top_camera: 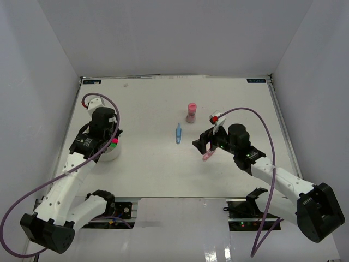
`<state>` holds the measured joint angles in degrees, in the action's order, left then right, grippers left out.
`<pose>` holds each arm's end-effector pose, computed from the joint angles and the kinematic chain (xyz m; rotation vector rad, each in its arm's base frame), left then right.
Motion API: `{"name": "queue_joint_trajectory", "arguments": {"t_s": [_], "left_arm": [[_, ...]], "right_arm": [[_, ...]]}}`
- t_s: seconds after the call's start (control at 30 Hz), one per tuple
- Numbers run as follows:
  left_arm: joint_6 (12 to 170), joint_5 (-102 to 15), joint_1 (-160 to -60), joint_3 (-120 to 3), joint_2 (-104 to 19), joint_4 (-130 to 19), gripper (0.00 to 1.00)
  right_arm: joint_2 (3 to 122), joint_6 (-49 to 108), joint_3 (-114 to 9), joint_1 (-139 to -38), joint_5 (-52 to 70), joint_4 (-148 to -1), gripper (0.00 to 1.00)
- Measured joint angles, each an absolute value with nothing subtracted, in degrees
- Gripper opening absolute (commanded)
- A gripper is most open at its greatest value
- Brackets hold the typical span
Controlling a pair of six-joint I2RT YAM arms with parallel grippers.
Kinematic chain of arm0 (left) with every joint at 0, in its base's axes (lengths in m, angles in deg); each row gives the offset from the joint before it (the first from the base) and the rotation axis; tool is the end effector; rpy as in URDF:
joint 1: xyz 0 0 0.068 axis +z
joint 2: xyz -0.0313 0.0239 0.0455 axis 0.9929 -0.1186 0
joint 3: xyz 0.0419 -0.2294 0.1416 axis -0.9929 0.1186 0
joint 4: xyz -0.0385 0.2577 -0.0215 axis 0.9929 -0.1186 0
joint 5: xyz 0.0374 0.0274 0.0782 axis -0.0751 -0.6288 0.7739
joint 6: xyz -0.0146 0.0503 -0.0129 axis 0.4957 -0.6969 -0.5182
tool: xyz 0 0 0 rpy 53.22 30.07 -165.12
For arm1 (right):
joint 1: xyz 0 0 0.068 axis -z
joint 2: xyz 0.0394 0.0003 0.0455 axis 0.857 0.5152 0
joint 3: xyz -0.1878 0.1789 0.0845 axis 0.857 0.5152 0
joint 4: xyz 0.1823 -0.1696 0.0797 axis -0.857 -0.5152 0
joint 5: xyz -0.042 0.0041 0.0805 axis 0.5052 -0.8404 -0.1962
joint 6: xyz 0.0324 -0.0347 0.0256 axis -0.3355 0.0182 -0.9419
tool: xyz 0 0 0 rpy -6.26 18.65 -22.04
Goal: Sort the stationery into containers
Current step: Place the pen in the storage box.
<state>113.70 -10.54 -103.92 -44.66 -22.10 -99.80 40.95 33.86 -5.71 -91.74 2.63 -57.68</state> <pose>0.1839 -0.0538 0.3396 -0.4828 2.1106 -0.0711 0.1916 0.1333 0.2415 -0.6484 1.7442 0.6459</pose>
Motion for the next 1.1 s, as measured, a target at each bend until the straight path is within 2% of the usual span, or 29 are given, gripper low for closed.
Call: {"name": "queue_joint_trajectory", "arguments": {"t_s": [0.2, 0.6, 0.73, 0.97, 1.07, 1.1], "left_arm": [[111.4, -5.5, -100.6, -44.3, -22.6, -106.0, 0.07], [106.6, -4.2, -95.2, -36.9, -22.5, -104.4, 0.08], [105.0, -4.3, -94.0, -34.4, -22.5, -102.3, 0.15], [103.4, -4.5, -93.0, -32.6, -22.5, -99.9, 0.31], [102.6, -4.7, -93.0, -32.5, -22.5, -99.6, 0.41], [102.6, -4.8, -93.0, -32.5, -22.5, -99.5, 0.41]], "right_arm": [[41.0, 33.4, -5.7, -91.7, 3.5, -57.7, 0.90], [41.4, 33.0, -5.7, -91.7, 4.1, -57.8, 0.90], [41.9, 32.8, -5.7, -91.7, 4.1, -57.8, 0.90], [43.3, 32.5, -5.7, -91.7, 4.7, -57.8, 0.90], [43.4, 32.4, -5.7, -91.7, 5.6, -57.8, 0.90], [43.5, 32.3, -5.7, -91.7, 5.8, -57.9, 0.90]]}}
